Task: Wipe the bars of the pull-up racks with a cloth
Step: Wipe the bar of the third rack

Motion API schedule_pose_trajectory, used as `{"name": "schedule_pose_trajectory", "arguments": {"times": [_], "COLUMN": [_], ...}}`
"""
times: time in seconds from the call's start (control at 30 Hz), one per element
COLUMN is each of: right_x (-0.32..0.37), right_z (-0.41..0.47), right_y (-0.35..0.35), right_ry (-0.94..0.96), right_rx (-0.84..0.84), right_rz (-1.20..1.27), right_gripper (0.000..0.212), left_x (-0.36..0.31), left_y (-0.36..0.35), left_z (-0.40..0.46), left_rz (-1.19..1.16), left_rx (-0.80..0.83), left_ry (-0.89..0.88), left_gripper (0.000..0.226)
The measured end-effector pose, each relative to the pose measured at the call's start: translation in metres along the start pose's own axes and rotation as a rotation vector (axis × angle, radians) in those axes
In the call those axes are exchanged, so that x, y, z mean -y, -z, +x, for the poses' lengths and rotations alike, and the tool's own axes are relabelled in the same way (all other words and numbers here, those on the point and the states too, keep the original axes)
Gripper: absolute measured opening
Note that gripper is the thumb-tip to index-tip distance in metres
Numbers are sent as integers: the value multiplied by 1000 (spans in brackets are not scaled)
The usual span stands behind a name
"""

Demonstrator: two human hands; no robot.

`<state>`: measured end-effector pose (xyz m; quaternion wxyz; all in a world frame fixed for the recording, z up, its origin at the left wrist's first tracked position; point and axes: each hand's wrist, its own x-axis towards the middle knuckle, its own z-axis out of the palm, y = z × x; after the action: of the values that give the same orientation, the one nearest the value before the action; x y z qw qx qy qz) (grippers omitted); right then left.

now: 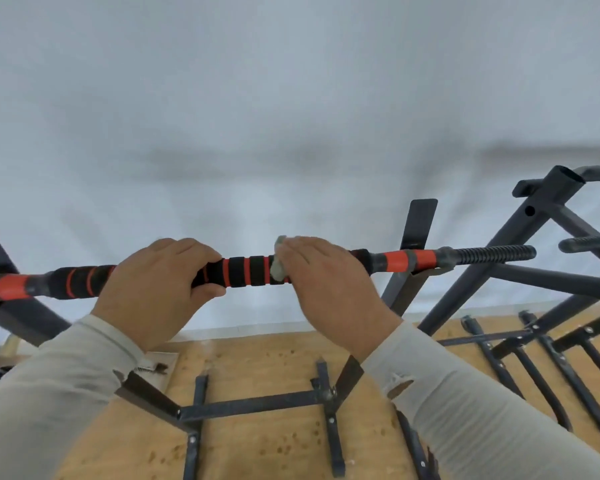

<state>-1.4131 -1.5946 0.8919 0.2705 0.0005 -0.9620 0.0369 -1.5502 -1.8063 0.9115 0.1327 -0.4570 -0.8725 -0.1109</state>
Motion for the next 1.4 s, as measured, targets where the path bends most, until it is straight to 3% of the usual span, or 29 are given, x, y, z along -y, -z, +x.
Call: {"name": "schedule_pose_trajectory", "arguments": {"times": [0.2,0.4,0.67,0.83,0.97,1.07,1.17,1.27,1.33,1.4], "right_x": [-52,-30,-42,6,71,71,28,-20,-46,-50], "right_z": [-3,7,13,16,30,25,11,1,-2,2], "right_y": [47,37,51,23,-14,-15,13,49,61,63], "right_ry": [-166,-295,-466,-408,-202,-87,-18,-117,-216,-324], "right_rx": [371,256,403,182,97,134,165,363,509,512], "right_rz": [-253,-186,-128,-89,-80,-32,-31,-210,-324,-289], "right_gripper": [42,14,20,29,38,53,51,60,52,39], "left_x": [1,2,5,9,12,12,12,11,10,9], "left_y": [-5,-7,-7,-10,-11,-11,-9,-8,-9,-9], "left_z": [-1,-2,-3,-1,-1,0,1,0,0,1], "left_rz": [-52,-69,-73,-57,-84,-83,-60,-50,-56,-63], "left_rx": [-20,-40,-74,-67,-63,-60,-48,-46,-43,-51], "left_ry": [27,12,-27,-33,-54,-58,-40,-37,-34,-32], "left_gripper": [29,30,26,27,26,29,27,28,28,28]}}
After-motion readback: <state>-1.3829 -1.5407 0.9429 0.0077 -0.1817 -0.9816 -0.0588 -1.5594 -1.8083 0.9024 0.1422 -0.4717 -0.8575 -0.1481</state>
